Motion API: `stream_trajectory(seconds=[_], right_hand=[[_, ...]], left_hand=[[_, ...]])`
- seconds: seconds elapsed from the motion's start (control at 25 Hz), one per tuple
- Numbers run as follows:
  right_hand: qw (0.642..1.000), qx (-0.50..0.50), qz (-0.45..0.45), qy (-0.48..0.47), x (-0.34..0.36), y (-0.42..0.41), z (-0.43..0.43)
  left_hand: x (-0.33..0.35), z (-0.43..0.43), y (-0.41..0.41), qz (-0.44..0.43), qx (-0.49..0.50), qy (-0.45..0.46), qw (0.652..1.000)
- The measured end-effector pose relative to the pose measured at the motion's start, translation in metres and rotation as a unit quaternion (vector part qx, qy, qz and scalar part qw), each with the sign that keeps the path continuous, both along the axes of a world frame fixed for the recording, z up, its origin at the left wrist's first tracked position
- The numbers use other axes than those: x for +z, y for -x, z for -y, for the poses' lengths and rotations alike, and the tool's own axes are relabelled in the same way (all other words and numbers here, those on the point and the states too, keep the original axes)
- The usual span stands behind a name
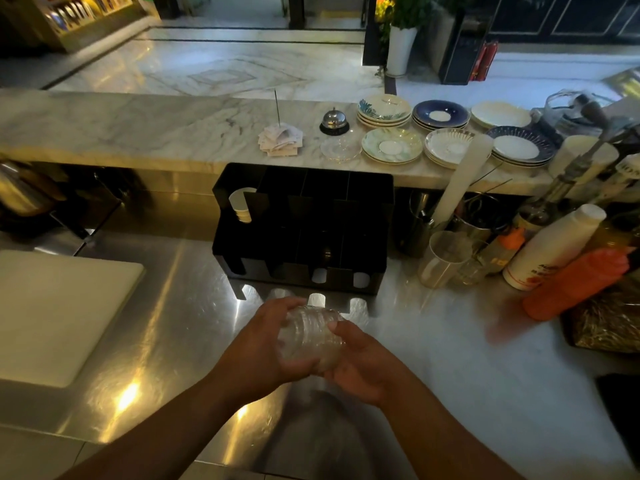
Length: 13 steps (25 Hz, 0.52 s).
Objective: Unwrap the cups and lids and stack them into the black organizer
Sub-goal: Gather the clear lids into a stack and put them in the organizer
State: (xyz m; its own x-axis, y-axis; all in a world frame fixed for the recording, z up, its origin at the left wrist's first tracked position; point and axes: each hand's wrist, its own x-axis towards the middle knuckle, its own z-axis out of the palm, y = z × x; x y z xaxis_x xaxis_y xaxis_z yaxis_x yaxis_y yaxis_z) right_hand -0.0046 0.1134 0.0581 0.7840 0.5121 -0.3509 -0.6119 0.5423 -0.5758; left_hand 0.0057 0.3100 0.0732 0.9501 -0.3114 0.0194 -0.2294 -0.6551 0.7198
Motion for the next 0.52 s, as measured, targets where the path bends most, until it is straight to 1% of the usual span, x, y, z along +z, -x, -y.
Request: stream_trajectory(seconds=[0.12, 0.24, 0.4, 0.52], right_hand=[[1.0, -0.005, -0.001, 0.021, 0.01, -0.007, -0.008], [0.999, -0.011, 0.003, 0.042, 0.016, -0.014, -0.015], [0.999, -0.017, -0.031, 0.007, 0.02, -0.025, -0.03], [0.998, -0.042, -0.035, 0.013, 0.02, -0.036, -0.043]], left_hand=[[0.011, 0.008, -0.004, 0.023, -0.016, 0.007, 1.0], [0.017, 0.007, -0.011, 0.02, -0.021, 0.023, 0.999], [0.022, -0.003, -0.024, 0.022, -0.053, 0.019, 0.998], [0.026, -0.017, -0.039, 0.011, -0.075, 0.032, 0.997]])
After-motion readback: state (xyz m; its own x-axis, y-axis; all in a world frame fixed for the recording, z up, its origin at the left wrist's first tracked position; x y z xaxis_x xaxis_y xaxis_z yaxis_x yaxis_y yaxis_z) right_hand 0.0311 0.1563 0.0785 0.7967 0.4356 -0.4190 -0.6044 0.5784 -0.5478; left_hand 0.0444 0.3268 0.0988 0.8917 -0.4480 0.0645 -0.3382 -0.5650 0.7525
